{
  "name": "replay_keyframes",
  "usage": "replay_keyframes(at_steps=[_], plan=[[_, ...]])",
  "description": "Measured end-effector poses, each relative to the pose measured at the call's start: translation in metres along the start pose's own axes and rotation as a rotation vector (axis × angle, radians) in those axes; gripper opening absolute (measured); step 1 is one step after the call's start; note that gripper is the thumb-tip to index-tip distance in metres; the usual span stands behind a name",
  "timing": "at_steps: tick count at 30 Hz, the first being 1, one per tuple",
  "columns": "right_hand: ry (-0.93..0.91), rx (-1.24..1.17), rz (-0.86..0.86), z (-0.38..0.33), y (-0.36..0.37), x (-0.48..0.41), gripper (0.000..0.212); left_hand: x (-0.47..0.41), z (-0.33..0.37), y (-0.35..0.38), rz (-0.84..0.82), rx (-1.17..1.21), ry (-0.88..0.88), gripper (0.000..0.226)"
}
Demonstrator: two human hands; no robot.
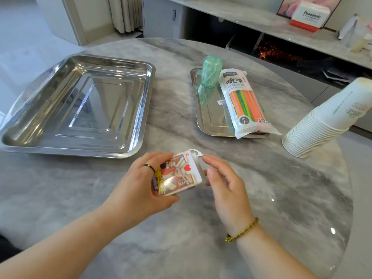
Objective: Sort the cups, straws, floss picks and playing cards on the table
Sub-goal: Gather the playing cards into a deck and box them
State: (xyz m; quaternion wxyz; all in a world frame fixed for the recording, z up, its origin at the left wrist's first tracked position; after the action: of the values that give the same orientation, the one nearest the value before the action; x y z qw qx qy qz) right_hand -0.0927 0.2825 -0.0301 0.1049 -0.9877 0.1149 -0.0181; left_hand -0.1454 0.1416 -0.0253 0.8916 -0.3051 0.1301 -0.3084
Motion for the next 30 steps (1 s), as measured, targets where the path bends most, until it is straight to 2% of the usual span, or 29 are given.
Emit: replay_keyframes(at_steps=[6, 11, 15, 18, 25, 30], plan=[[-0.016, 0.019, -0.221, -0.001, 0.035, 0.010, 0.038, 0.000, -0.004, -0.009, 0.040, -0.010, -0.006, 0.076], [-0.029, -0.016, -0.232, -0.005, 0.035, 0.012, 0.039, 0.003, -0.001, -0.002, 0.005, -0.026, -0.001, 0.079], [0.051, -0.251, -0.240, 0.001, 0.038, 0.011, 0.038, 0.004, 0.000, -0.004, 0.065, -0.057, -0.005, 0.079], [0.138, -0.401, -0.224, 0.012, 0.038, 0.011, 0.034, 0.006, 0.007, -0.006, 0.145, -0.097, 0.080, 0.075], [0.086, -0.326, -0.280, 0.001, 0.046, 0.014, 0.041, 0.003, 0.004, -0.003, 0.113, 0.002, 0.048, 0.070], [0.063, -0.437, -0.038, 0.003, 0.007, 0.000, 0.033, 0.001, 0.004, 0.002, 0.005, 0.081, 0.039, 0.068]])
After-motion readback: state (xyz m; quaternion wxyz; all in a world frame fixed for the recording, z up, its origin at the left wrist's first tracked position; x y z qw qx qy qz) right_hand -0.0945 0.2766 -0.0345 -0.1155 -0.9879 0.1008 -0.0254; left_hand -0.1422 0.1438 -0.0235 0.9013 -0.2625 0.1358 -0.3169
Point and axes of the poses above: each hand's wrist, its own x-axis away from the middle knuckle, its own y-axis out of the palm, z = x × y, the point moved 9 cm from there along -x, towards the middle knuckle, and after that the axes turned 8 degrees about -z, right-handed, at the moved point
